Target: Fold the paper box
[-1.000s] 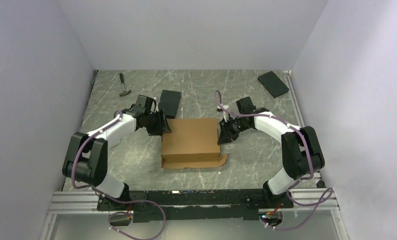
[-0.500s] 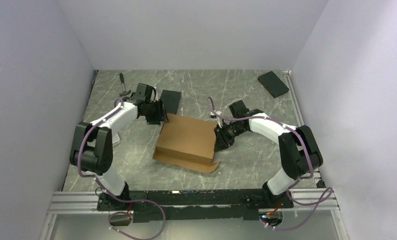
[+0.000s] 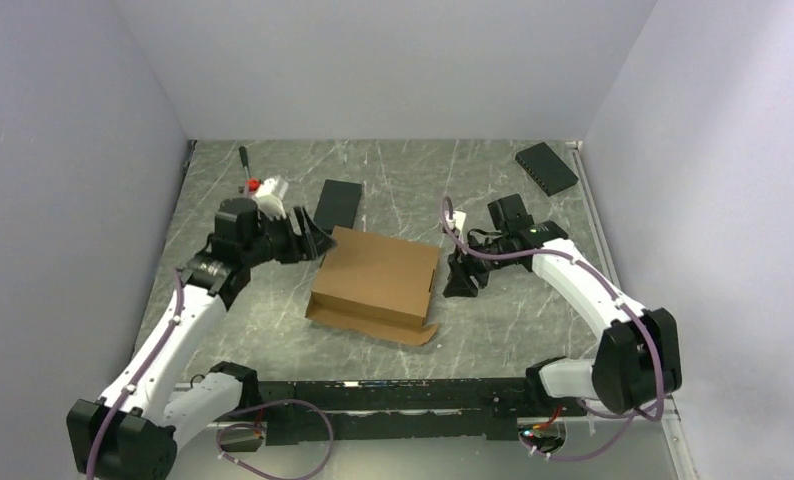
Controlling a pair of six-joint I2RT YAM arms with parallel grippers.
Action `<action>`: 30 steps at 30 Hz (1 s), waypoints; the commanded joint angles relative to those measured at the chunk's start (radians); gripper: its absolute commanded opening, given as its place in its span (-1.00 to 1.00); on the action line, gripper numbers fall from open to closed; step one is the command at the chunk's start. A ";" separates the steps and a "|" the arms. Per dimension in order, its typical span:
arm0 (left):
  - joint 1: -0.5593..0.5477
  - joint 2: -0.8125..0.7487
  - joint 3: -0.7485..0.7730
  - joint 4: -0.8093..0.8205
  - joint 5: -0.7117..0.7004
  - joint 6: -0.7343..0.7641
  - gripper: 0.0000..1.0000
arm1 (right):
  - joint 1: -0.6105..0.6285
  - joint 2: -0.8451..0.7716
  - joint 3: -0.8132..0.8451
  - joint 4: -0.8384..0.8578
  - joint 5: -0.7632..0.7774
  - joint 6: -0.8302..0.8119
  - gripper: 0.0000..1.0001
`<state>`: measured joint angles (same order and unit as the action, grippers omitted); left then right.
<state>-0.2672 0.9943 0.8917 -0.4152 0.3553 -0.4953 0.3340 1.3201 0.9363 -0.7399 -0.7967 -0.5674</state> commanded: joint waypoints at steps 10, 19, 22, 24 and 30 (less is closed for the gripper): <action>-0.722 -0.044 -0.240 0.329 -0.332 -0.036 0.46 | -0.060 -0.138 0.041 -0.098 -0.164 -0.193 0.18; -1.129 0.291 -0.197 0.590 -0.791 0.210 0.45 | -0.098 -0.134 0.030 -0.079 -0.166 -0.165 0.19; -1.143 0.372 -0.167 0.616 -0.837 0.182 0.41 | -0.101 -0.131 0.026 -0.067 -0.155 -0.152 0.19; -1.150 0.417 -0.147 0.610 -0.872 0.155 0.31 | -0.101 -0.128 0.024 -0.061 -0.149 -0.145 0.19; -1.192 0.518 -0.086 0.588 -0.973 0.124 0.26 | -0.101 -0.116 0.025 -0.058 -0.143 -0.133 0.19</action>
<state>-1.4235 1.4673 0.7403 0.1173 -0.4988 -0.3611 0.2371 1.1988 0.9394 -0.8265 -0.9226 -0.7055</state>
